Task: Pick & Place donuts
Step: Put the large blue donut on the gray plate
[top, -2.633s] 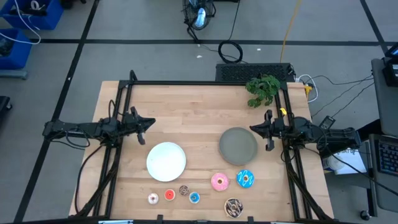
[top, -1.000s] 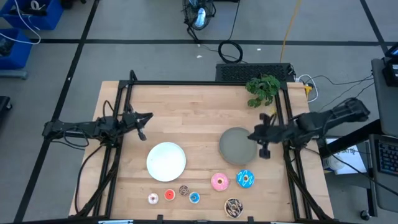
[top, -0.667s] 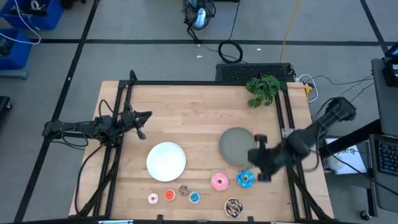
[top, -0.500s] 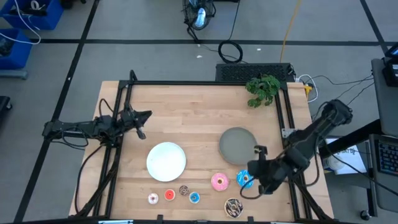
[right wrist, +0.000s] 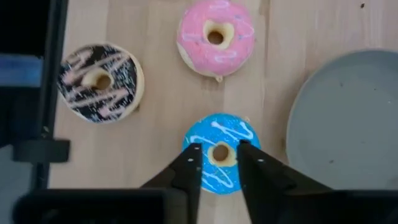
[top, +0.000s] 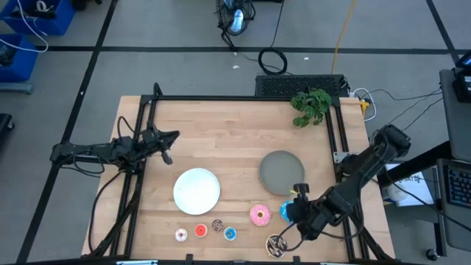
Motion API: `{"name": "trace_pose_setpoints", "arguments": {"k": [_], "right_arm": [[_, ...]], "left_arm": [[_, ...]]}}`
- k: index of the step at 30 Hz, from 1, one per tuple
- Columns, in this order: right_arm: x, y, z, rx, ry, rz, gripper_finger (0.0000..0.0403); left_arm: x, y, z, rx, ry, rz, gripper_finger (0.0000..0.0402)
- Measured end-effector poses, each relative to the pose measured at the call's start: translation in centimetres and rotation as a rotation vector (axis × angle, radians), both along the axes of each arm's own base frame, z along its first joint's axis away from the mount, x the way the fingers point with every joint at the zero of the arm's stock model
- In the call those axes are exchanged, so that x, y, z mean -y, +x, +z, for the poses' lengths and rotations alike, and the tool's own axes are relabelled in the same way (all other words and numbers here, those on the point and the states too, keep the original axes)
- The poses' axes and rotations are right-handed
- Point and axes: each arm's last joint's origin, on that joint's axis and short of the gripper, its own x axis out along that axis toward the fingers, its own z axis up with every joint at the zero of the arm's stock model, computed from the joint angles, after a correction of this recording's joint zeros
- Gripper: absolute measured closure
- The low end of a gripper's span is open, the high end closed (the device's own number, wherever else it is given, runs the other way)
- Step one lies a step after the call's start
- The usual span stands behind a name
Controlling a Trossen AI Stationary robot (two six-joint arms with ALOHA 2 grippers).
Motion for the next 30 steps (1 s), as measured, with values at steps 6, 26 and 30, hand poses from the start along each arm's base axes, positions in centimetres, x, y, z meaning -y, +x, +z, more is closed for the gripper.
{"name": "trace_pose_setpoints", "arguments": {"k": [6, 26, 30], "right_arm": [[-0.2, 0.3, -0.3, -0.003, 0.026, -0.034, 0.0244], [0.3, -0.4, -5.7, -0.029, 0.135, -0.141, 0.0215], [0.6, -0.1, -6.4, -0.054, 0.138, -0.152, 0.0192]], "left_arm": [[-0.1, -0.1, 0.3, 0.027, 0.008, 0.026, 0.0371], [0.0, -0.1, 0.3, 0.019, 0.03, 0.018, 0.0371], [0.0, 0.0, 0.2, 0.001, 0.027, 0.017, 0.0371]]}}
